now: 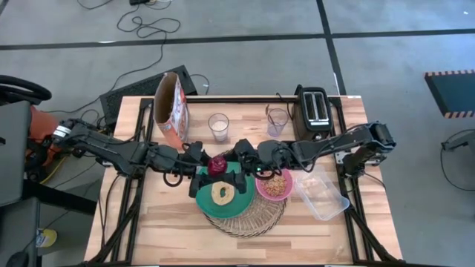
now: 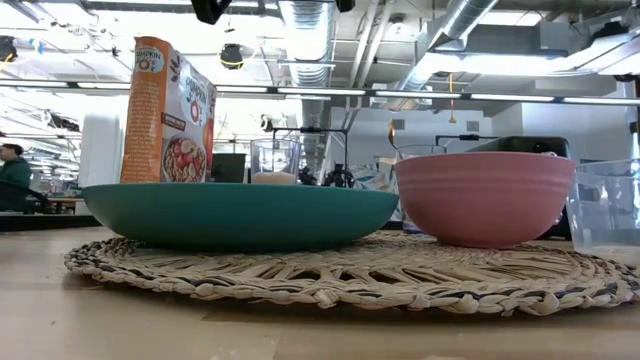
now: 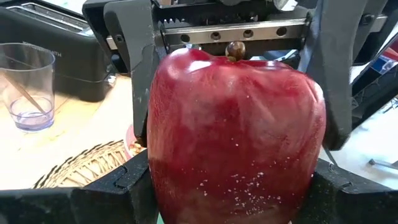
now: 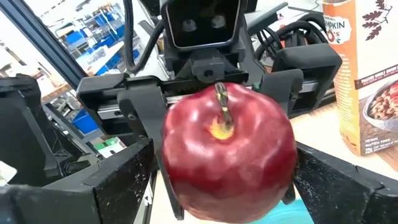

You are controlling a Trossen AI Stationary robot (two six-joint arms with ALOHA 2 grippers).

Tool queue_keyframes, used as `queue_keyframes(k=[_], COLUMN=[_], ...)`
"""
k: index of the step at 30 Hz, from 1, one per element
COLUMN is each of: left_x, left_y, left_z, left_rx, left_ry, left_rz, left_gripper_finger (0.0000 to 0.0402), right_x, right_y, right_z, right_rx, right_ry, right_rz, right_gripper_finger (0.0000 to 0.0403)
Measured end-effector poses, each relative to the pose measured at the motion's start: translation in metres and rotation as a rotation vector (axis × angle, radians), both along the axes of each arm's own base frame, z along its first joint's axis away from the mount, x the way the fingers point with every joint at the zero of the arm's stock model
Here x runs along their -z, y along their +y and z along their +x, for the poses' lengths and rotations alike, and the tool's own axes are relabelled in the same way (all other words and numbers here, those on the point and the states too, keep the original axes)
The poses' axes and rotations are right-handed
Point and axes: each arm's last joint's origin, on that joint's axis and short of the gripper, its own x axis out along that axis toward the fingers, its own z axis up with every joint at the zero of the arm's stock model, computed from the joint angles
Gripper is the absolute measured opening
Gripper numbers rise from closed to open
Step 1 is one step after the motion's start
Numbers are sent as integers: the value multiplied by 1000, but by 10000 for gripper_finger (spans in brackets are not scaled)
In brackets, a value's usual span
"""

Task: Arrange a breakfast setting
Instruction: Put the apple on the brown placemat

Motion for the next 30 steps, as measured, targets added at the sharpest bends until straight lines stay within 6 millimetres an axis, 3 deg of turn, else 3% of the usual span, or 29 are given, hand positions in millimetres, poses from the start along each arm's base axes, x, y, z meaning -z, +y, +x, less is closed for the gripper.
queue_keyframes(k=[3,8,17,25,30], left_x=[0,0,-4,-17,-22], left_y=[0,0,2,11,10], left_z=[0,0,-7,-48,-67], left_rx=[0,1,2,-49,-80], left_ry=[0,0,5,60,58], left_rz=[0,1,-3,-65,-63], left_gripper_finger=[240,283,310,312,313], right_x=[0,0,-8,-18,-5], right_y=[0,-2,-5,-11,-10], right_z=[0,0,-9,-46,-56], right_rx=[0,6,14,100,184], right_ry=[1,1,18,210,305], right_rz=[-1,-8,-39,-91,-135], right_gripper_finger=[361,296,295,295,295])
